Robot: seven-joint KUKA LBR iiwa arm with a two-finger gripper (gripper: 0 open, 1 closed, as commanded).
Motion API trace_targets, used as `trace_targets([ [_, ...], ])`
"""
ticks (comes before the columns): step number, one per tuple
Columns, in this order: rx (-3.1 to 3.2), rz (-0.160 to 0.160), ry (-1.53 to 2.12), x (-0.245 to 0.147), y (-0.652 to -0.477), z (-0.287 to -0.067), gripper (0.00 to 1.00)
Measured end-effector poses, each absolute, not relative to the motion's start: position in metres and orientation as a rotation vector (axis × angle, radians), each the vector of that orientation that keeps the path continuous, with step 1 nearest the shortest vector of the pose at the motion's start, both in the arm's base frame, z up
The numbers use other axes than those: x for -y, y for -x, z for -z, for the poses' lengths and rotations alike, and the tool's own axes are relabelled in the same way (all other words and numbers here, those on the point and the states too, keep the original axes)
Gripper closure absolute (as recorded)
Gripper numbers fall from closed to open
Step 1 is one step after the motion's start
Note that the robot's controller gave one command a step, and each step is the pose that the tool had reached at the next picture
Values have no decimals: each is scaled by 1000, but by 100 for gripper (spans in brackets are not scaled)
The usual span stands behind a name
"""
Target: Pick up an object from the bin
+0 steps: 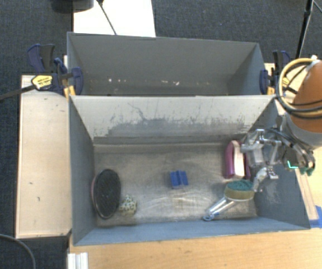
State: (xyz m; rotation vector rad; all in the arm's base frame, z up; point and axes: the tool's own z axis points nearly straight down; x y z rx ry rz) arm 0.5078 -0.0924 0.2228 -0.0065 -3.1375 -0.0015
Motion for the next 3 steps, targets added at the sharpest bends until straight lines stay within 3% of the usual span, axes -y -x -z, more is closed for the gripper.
trace_targets([
  [1, 3123, 0, -303, 97, -509, -73, 0],
  [2, 3132, 0, -309, 95, -512, -76, 100],
  [3, 3132, -5, -352, 104, -514, -223, 100],
])
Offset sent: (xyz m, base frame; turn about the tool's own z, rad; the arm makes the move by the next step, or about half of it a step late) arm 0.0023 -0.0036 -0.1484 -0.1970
